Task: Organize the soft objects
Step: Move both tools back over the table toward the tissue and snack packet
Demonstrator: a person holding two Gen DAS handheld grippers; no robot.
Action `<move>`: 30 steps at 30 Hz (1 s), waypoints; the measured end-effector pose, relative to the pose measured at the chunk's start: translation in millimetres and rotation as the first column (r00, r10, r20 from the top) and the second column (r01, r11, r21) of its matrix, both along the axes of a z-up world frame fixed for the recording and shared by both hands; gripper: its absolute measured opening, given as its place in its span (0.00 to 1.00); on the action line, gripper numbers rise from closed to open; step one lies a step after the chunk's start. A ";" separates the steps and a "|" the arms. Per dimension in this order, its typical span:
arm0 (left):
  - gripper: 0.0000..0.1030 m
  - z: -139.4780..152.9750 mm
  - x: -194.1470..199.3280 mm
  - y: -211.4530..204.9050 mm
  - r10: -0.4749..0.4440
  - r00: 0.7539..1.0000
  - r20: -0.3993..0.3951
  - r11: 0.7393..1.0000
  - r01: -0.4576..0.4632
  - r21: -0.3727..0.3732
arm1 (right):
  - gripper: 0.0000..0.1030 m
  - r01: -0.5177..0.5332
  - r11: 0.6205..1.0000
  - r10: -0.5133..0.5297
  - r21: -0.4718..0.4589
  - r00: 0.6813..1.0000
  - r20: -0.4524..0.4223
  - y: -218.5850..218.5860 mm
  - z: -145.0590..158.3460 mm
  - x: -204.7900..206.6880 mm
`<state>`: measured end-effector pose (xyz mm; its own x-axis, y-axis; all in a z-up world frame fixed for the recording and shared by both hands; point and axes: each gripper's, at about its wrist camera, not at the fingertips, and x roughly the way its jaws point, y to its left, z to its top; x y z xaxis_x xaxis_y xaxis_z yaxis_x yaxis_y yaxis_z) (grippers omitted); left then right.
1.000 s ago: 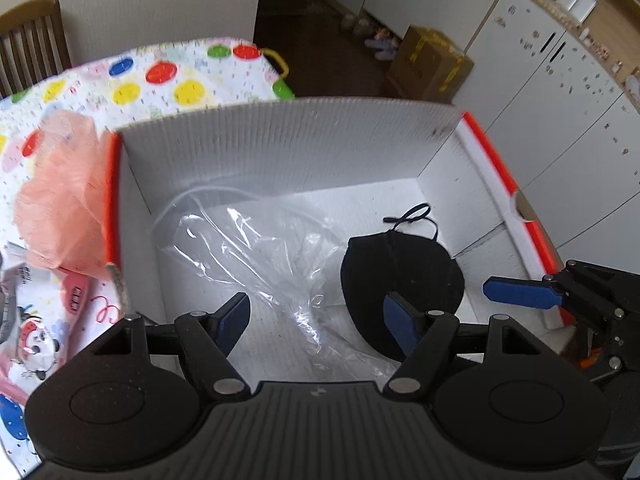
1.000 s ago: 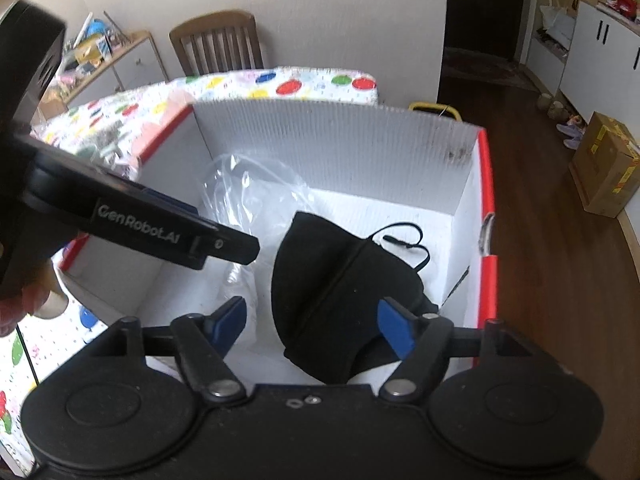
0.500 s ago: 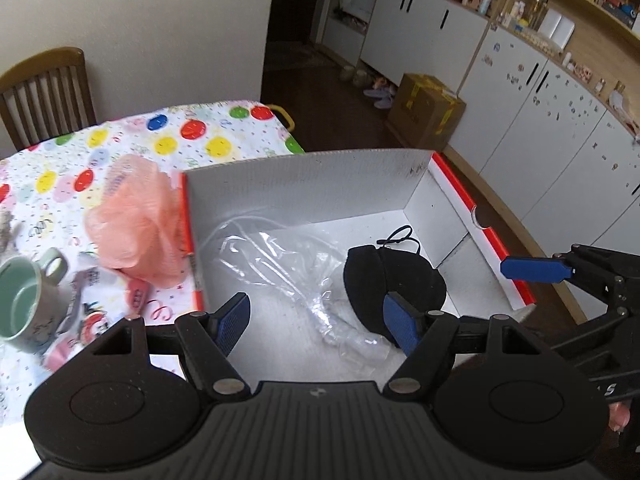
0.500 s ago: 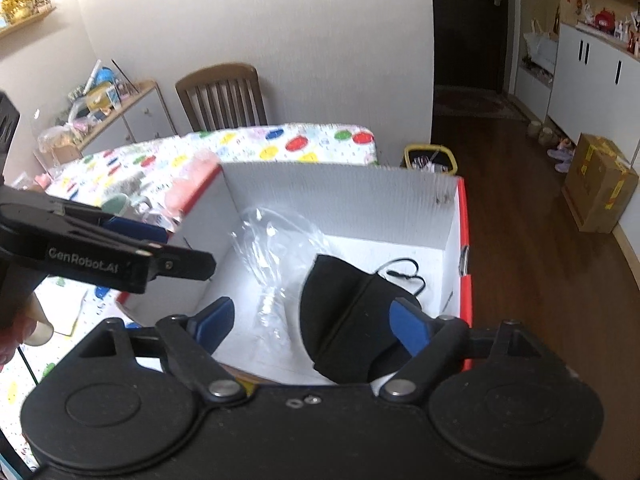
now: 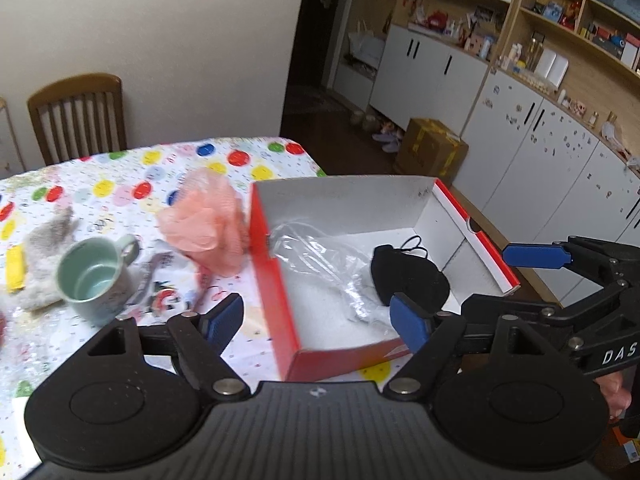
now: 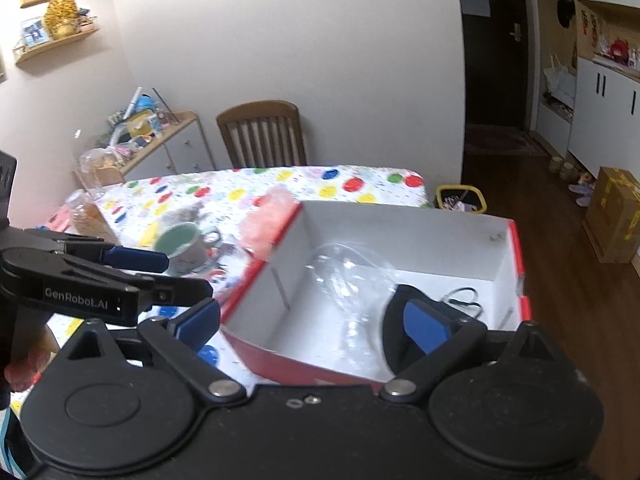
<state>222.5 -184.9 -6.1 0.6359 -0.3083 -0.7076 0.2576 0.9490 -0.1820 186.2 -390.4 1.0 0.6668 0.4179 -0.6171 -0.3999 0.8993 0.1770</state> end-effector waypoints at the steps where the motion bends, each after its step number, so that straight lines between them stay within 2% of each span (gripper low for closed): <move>1: 0.82 1.1 -5.6 5.4 0.005 1.000 0.012 1.000 -0.005 0.000 | 0.96 -0.004 1.000 0.004 0.006 1.000 0.003 4.7 1.2 -2.9; 6: 0.82 3.7 -27.8 34.1 0.029 0.999 0.037 1.000 -0.029 -0.001 | 0.96 -0.021 1.000 0.021 0.017 1.000 0.005 32.1 3.1 -13.7; 11: 0.99 2.5 -47.3 68.4 0.048 0.997 0.062 0.999 -0.047 -0.017 | 0.96 -0.028 0.999 0.028 0.024 1.000 -0.005 60.1 1.1 -20.8; 16: 1.00 -0.2 -59.9 103.1 0.052 0.995 0.081 0.997 -0.048 -0.056 | 0.96 -0.023 0.999 0.023 0.030 0.999 -0.024 88.8 -3.7 -23.6; 25: 1.00 -16.2 -77.9 166.4 0.101 0.988 0.119 0.995 -0.097 -0.038 | 0.96 -0.013 1.000 0.013 0.015 0.998 -0.059 149.4 -17.0 -14.5; 30: 1.00 -32.5 -87.2 197.3 0.118 0.983 0.144 0.993 -0.121 0.014 | 0.96 0.003 1.000 -0.003 -0.004 0.997 -0.081 181.9 -27.0 -2.9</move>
